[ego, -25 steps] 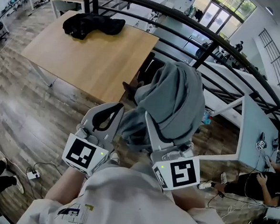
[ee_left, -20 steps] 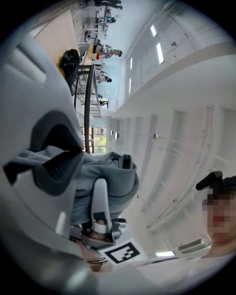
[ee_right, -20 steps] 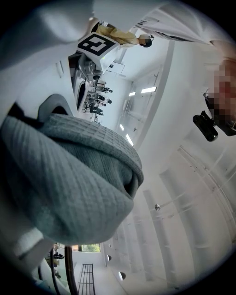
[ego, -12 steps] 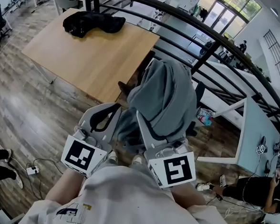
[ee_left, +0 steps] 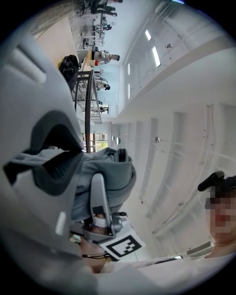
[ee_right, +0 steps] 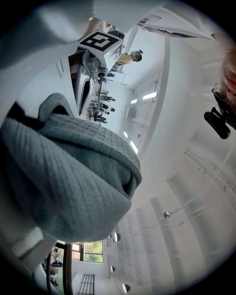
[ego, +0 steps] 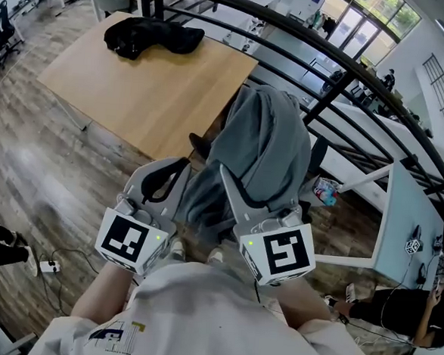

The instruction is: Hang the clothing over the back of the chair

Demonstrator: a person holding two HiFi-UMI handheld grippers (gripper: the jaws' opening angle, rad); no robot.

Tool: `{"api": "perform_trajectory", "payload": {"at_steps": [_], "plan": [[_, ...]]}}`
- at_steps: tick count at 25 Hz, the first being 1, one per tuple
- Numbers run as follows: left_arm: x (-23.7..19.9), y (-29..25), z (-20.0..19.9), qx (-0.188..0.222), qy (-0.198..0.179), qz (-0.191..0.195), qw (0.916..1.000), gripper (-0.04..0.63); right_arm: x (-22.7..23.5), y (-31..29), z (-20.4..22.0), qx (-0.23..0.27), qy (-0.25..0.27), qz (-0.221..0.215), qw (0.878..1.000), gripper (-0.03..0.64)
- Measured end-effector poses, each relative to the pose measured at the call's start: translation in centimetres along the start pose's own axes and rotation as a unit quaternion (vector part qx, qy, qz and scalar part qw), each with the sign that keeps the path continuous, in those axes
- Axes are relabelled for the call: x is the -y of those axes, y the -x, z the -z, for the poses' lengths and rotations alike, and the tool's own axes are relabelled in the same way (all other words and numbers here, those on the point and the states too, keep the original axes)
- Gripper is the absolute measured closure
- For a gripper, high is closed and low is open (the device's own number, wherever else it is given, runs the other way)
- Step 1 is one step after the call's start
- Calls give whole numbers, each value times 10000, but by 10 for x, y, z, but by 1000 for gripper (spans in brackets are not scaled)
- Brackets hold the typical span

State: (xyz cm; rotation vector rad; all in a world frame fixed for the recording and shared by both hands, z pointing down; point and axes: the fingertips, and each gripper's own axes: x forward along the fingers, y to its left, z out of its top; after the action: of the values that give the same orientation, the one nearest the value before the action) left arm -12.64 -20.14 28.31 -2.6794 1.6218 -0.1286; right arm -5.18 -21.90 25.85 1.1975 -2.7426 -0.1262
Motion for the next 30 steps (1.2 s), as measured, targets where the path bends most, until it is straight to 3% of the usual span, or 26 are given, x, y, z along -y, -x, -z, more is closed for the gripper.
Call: {"api": "perform_trajectory", "payload": {"at_steps": [9,23,30], "plan": [[-13,-32,10,-95,-34,67,9999,595,39,-33,13,-371,520,46,9979,416],[-17,-80,52,-495,129,307,9982,595,86,-64,92,-1611,387,-156,9861,380],[-20,-101,67,-673,149,364,9970,595,93,-77,130,-2102,-87,-458,9765,341]]}}
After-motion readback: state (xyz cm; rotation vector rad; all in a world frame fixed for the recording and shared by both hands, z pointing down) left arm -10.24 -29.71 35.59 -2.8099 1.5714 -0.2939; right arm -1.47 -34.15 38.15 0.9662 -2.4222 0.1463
